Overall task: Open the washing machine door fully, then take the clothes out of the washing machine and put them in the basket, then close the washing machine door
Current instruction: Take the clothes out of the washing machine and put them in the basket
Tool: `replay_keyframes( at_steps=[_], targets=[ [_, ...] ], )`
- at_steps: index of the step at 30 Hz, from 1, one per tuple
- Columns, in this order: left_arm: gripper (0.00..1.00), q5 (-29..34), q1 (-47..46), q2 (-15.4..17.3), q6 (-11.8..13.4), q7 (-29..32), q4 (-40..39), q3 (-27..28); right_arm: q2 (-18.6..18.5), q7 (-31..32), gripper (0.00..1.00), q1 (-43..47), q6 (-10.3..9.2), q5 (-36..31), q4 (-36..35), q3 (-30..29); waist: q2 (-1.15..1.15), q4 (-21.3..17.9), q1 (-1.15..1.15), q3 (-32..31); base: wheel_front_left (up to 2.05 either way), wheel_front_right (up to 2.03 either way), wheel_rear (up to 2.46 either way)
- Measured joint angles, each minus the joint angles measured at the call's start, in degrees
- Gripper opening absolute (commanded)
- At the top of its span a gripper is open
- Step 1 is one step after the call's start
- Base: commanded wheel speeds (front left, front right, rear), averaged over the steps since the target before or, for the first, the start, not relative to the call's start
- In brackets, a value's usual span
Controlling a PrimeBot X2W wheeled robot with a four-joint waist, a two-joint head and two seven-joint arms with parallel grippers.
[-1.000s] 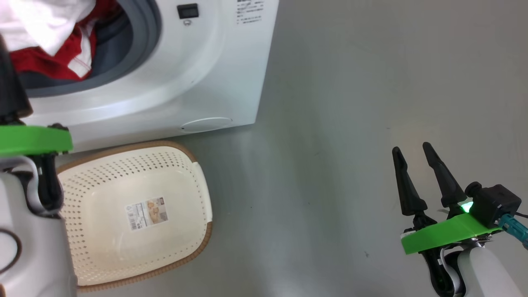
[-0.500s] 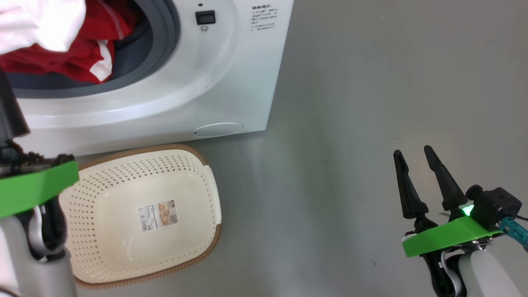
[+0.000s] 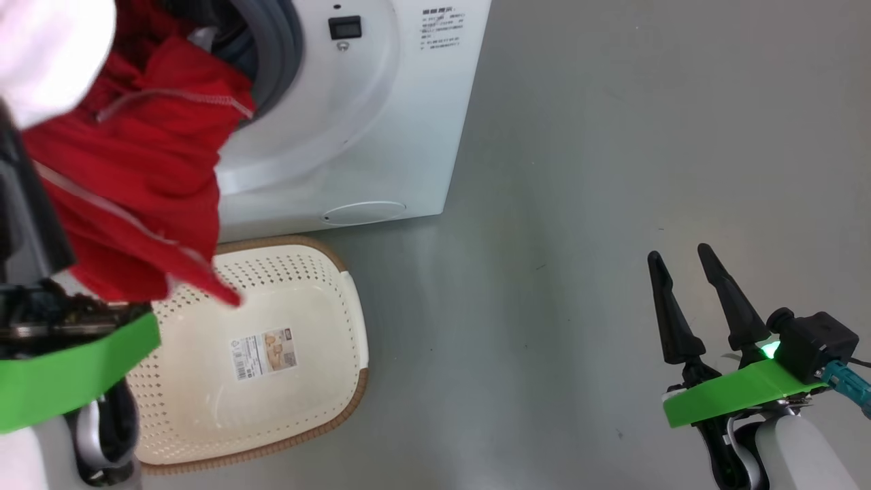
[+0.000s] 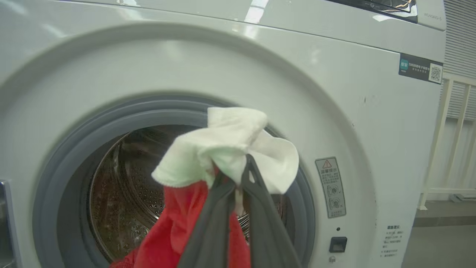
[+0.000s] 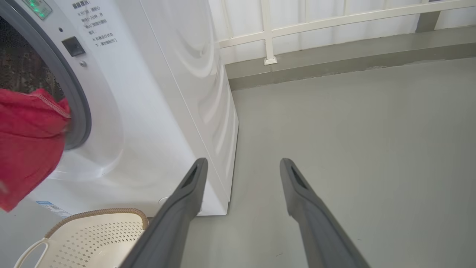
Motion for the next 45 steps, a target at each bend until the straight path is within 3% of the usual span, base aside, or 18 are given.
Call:
replay_keyframes(
  at_steps=[8, 22, 45],
  targets=[
    [0.0, -2.59, 2.56, 0.03, 0.53, 0.0, 8.61, -1.69, -0.04, 0.0, 1.0, -0.01, 0.0, 0.0, 0.03, 0.41, 0.0, -0.49, 0.0, 0.26, 0.0, 0.0, 0.0],
    [0.0, -0.35, 3.64, 0.1, 0.37, 0.02, 28.64, -3.01, -0.02, 0.0, 1.0, -1.29, 0.0, 0.09, -0.3, 1.1, 0.0, -1.41, 0.0, 4.52, 0.0, 0.0, 0.0],
    [0.0, 0.29, -6.91, 0.04, 0.51, 0.09, 56.37, -3.66, -0.34, 0.0, 1.0, -4.11, 0.0, 0.09, -1.24, 0.73, 0.0, -0.97, 0.0, 11.59, 0.0, 0.0, 0.0]
  ],
)
